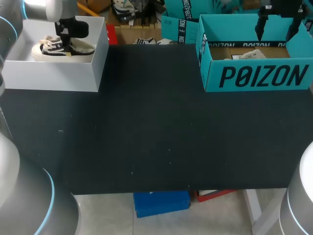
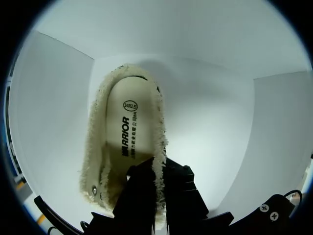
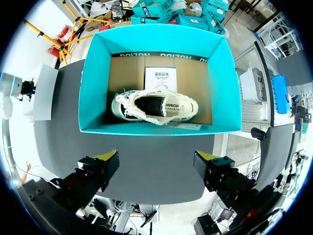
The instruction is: Take the shoe out of the shoebox, open the shoe tongue, remove and reinsert the insole, then place the shoe into the shoebox
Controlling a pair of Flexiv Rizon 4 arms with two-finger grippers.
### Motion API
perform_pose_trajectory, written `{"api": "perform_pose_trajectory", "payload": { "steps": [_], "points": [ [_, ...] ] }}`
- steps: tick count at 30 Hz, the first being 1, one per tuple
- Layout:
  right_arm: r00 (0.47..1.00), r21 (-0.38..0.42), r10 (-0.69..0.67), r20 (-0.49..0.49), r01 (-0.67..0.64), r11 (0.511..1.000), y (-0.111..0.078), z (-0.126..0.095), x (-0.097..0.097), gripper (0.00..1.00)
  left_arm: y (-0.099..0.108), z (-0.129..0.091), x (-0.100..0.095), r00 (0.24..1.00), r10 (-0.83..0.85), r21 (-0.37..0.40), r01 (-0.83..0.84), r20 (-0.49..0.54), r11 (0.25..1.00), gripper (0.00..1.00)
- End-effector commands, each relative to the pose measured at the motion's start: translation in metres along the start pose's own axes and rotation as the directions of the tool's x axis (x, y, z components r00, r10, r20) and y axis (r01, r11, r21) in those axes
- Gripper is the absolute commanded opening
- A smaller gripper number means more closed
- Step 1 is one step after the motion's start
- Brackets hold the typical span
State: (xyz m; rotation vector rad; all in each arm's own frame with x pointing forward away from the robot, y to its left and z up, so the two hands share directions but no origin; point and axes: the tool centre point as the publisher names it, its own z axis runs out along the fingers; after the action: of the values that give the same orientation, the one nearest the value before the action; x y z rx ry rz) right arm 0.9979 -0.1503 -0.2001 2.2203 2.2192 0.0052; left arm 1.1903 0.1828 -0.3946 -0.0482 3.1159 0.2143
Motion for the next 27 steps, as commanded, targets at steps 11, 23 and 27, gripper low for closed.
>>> {"api": "perform_pose_trajectory", "payload": {
  "steps": [11,23,27],
  "points": [
    [1.0,0.001,0.0,0.0,0.0,1.0,0.001,0.0,0.0,1.0,0.002,-0.028,0.002,1.0,0.019,0.006,-0.019,0.012,1.0,0.0],
    [1.0,0.001,0.0,0.0,0.0,1.0,0.001,0.0,0.0,1.0,0.004,-0.099,0.013,0.994,0.014,-0.027,-0.011,0.106,1.0,0.0],
    [1.0,0.001,0.0,0.0,0.0,1.0,0.001,0.0,0.0,1.0,0.002,-0.123,0.02,0.991,0.006,-0.043,0.0,0.136,0.999,0.0]
  ]
}}
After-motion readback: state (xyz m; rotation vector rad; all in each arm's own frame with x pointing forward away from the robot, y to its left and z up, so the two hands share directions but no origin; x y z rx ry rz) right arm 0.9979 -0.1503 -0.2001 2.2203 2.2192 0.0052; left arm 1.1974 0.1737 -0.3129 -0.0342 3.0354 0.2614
